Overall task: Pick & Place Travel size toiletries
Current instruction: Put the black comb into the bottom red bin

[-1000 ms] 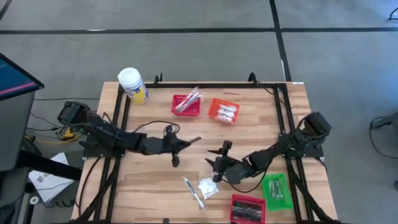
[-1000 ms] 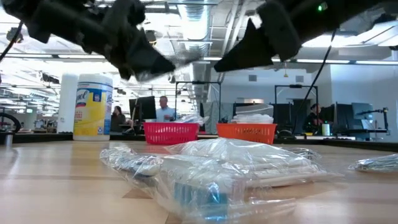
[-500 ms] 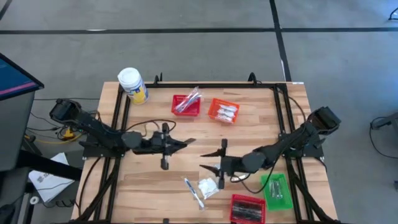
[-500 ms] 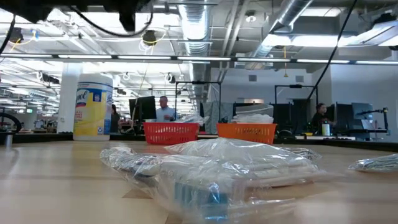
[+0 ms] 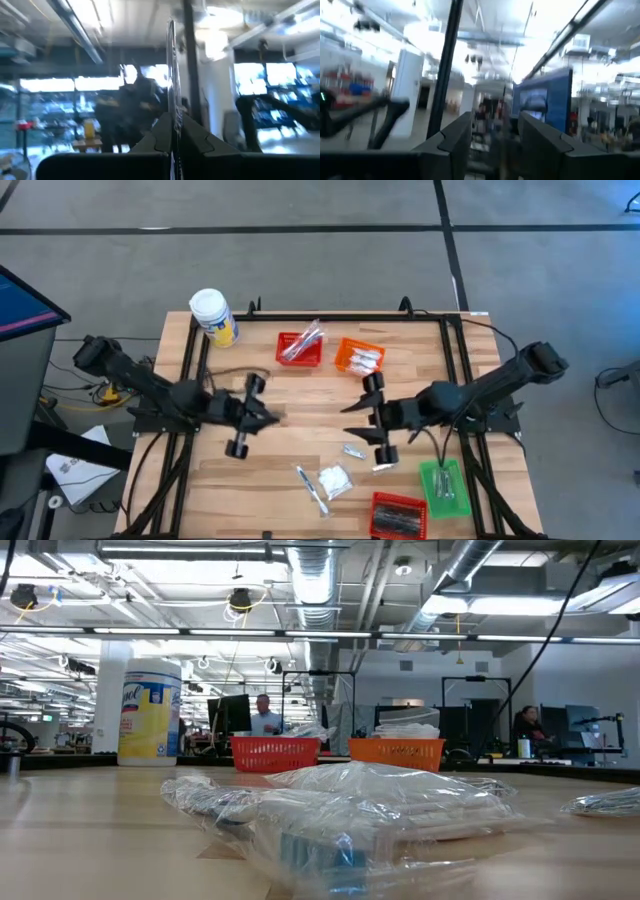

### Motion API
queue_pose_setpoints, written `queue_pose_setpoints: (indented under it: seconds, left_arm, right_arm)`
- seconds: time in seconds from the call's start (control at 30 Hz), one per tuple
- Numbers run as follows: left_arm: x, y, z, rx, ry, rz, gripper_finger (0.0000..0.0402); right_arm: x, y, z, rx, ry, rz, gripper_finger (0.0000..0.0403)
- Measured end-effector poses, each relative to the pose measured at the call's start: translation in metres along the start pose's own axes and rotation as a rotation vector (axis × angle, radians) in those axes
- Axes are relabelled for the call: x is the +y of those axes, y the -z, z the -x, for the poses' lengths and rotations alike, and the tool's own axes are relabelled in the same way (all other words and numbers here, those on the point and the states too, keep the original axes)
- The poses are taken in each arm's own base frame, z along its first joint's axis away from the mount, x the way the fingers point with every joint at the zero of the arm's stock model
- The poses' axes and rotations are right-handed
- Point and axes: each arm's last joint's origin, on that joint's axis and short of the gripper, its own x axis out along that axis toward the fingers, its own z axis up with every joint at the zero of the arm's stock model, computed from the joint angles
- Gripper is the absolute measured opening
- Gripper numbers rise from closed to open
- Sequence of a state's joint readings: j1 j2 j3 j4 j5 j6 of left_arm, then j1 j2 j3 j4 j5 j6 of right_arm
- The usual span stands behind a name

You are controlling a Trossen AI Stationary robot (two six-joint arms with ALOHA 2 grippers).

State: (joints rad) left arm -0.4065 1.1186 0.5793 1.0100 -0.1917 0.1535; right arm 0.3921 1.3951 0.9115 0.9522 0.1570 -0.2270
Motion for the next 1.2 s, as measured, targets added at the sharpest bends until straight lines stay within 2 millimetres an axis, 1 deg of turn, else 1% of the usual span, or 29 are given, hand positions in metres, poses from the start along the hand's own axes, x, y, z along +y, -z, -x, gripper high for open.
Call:
queue_pose_setpoints:
  seconds: [0.07,0.13,0.2,0.27,0.4,0.53,0.67,0.83,1.07,1.2]
  left_arm:
    - [-0.004,0.011,-0.004,0.032,0.015,-0.008,0.0005]
    - [-0.004,0.015,-0.011,0.018,0.009,-0.032,0.0005]
    - [-0.006,0.018,-0.020,0.014,0.010,-0.046,0.0005]
    - [-0.009,0.025,-0.026,0.042,0.025,-0.052,0.0005]
    - [-0.014,0.026,-0.035,0.033,0.053,-0.049,0.0005]
    - [-0.015,0.031,-0.036,0.064,0.049,-0.054,0.0005]
    - [-0.014,0.030,-0.041,0.113,0.007,-0.065,0.0005]
    - [-0.015,0.031,-0.045,0.166,0.009,-0.082,0.0005]
    - [-0.012,0.032,-0.045,0.182,-0.020,-0.098,0.0005]
    - [-0.010,0.033,-0.045,0.189,-0.032,-0.103,0.0005]
  right_arm:
    - [0.002,0.012,-0.003,0.038,-0.005,0.008,0.0154]
    - [0.002,0.023,-0.010,0.057,-0.001,0.015,0.0154]
    - [0.003,0.031,-0.017,0.074,-0.001,0.035,0.0154]
    - [0.004,0.036,-0.023,0.088,-0.005,0.063,0.0154]
    - [0.009,0.047,-0.029,0.169,-0.028,0.102,0.0154]
    - [0.009,0.046,-0.032,0.206,-0.035,0.080,0.0154]
    - [0.009,0.046,-0.032,0.212,-0.033,0.075,0.0154]
    - [0.009,0.046,-0.032,0.212,-0.033,0.075,0.0154]
    - [0.008,0.046,-0.032,0.212,-0.030,0.072,0.0154]
    - [0.004,0.047,-0.032,0.215,-0.014,0.051,0.0154]
